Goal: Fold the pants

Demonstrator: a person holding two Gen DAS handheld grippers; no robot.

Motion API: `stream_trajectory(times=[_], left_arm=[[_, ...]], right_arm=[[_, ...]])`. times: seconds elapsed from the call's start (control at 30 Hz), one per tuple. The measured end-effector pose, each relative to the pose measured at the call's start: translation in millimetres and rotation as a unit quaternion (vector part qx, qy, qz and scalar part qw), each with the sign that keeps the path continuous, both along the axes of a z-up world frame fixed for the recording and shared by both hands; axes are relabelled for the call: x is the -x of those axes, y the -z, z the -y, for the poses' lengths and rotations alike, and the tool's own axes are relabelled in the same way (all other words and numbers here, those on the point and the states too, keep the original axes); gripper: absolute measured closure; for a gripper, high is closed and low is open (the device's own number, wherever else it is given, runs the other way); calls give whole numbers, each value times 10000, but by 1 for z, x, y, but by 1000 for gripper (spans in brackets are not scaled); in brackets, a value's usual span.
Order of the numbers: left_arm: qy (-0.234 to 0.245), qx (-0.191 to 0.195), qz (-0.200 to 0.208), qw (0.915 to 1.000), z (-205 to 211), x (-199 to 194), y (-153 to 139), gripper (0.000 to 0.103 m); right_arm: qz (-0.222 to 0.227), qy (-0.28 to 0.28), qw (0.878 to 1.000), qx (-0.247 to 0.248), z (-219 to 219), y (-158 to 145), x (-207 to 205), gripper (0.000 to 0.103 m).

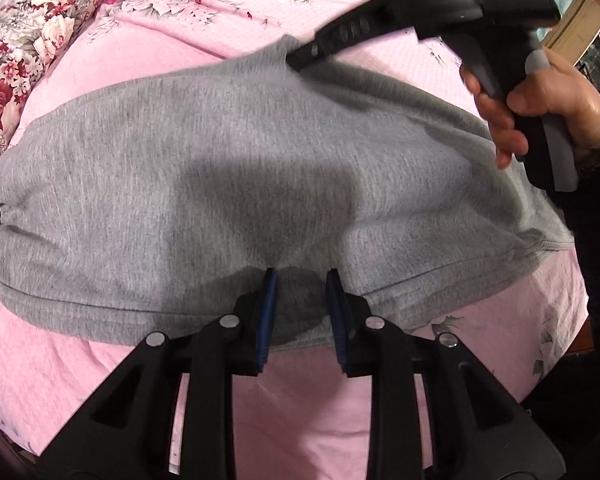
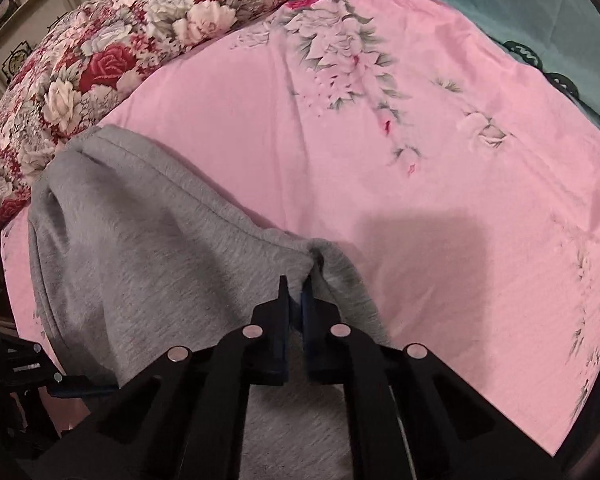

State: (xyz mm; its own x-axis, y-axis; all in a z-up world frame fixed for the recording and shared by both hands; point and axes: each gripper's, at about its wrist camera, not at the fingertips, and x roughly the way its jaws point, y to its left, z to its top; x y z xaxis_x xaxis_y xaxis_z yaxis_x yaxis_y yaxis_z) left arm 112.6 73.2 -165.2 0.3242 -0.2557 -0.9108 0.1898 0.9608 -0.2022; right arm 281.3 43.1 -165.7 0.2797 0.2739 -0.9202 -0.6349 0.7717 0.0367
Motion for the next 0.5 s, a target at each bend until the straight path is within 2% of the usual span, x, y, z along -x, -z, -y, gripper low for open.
stream_trajectory(times=[0.13, 0.23, 0.3, 0.4, 0.43, 0.47, 0.5], left_arm=[[-31, 80, -129, 9999, -5, -3, 0, 77], [-49, 75, -138, 9999, -12, -4, 1, 77], [-61, 35, -125, 9999, -11, -3, 2, 77], [-13, -64, -131, 9999, -9, -2, -2, 77], [25, -38, -166, 9999, -8, -3, -5, 78], [70, 79, -209, 9997, -10, -5, -9, 78], [93, 236, -205, 9995, -14, -8, -18, 78]], right_arm=[[98, 308, 9994, -94, -2, -17, -21, 100], [6, 357, 9992, 171, -9, 5, -35, 100], [-66, 425, 9990, 116, -6, 17, -42, 100], [-156, 363, 9992, -57, -2, 18, -45, 98], [-178, 373, 9991, -100, 1, 16, -45, 87], [-178, 456, 9988, -60, 4, 11, -45, 68], [-150, 571, 9983, 13, 9, 4, -45, 61]])
